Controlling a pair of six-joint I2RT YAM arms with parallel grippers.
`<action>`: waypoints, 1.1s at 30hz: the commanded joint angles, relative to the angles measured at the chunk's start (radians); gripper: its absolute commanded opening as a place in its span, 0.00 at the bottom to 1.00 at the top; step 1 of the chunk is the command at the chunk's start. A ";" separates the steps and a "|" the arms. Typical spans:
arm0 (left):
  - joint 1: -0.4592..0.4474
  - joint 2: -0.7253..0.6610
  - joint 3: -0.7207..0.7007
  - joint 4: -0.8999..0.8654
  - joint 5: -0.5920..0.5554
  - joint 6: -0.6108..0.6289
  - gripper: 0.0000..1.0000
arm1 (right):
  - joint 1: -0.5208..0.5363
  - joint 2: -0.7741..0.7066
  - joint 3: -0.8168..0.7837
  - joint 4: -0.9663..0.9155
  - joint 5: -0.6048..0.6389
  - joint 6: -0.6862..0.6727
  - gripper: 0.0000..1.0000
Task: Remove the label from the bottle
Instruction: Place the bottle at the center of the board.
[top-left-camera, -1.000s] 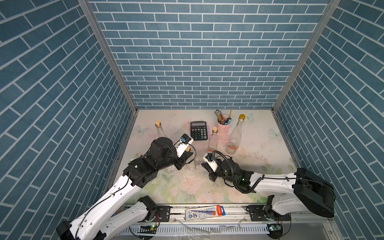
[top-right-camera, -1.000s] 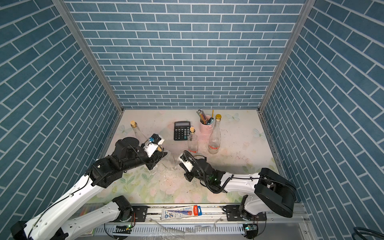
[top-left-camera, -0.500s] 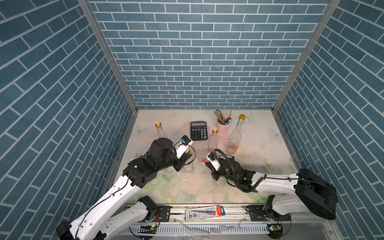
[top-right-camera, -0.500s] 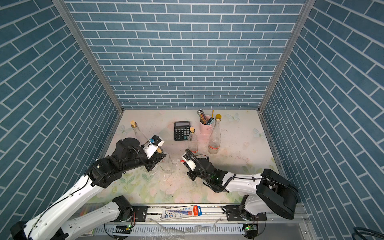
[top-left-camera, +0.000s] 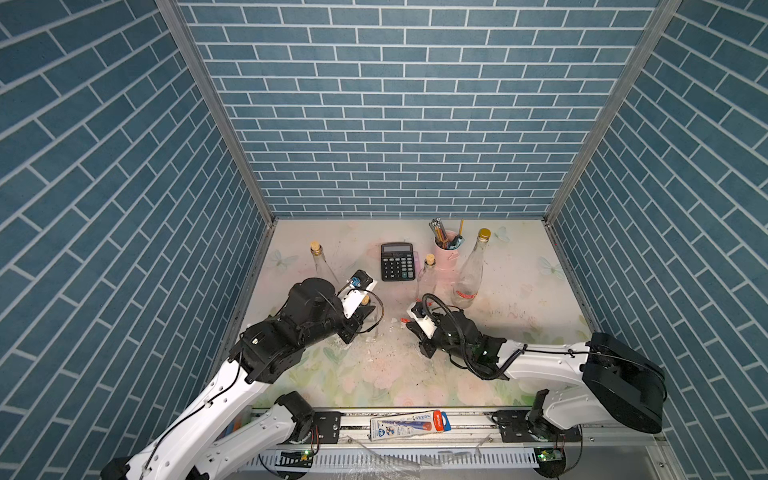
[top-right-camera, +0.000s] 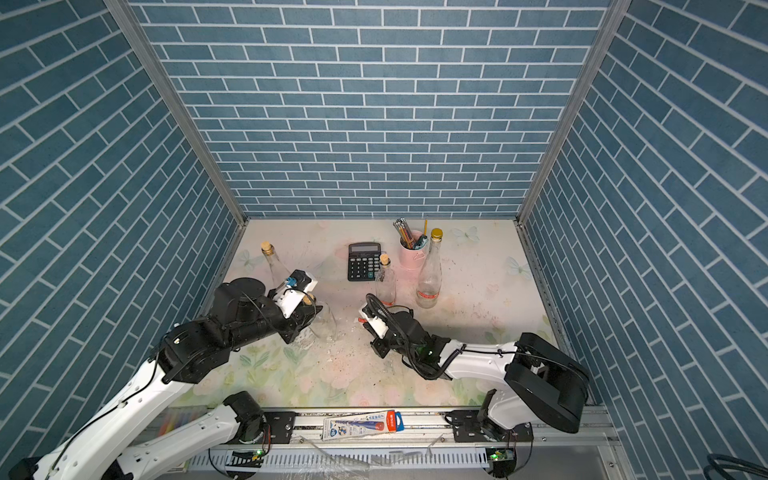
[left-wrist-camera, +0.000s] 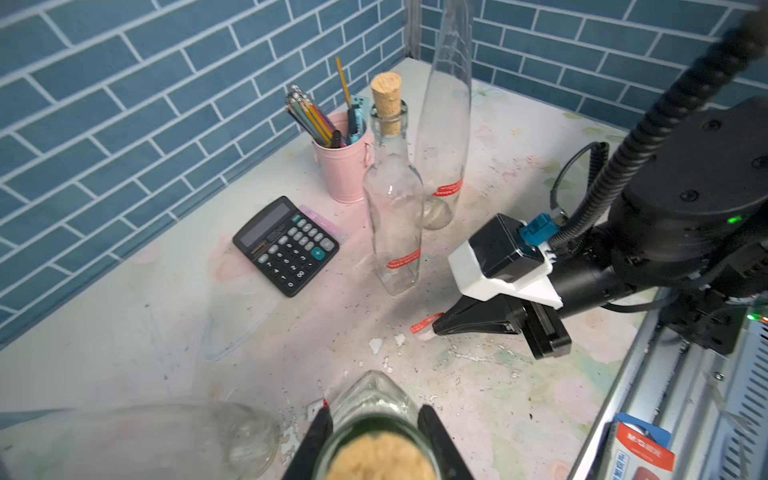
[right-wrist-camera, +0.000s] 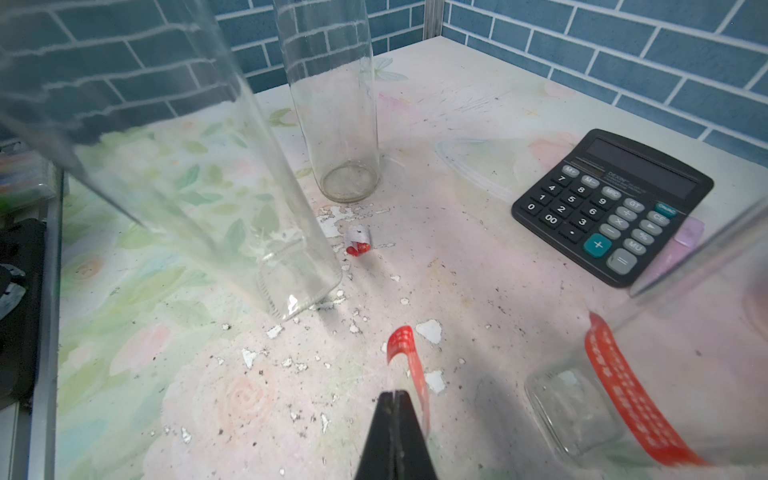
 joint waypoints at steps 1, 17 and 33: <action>0.006 -0.040 0.021 0.053 -0.128 -0.024 0.00 | -0.003 0.042 0.040 0.029 -0.045 -0.022 0.00; 0.013 0.292 0.108 0.336 -0.148 -0.050 0.00 | 0.008 0.042 -0.024 0.059 -0.067 0.028 0.00; 0.124 0.447 0.078 0.470 -0.118 -0.068 0.00 | 0.009 -0.046 -0.104 0.054 -0.022 0.027 0.00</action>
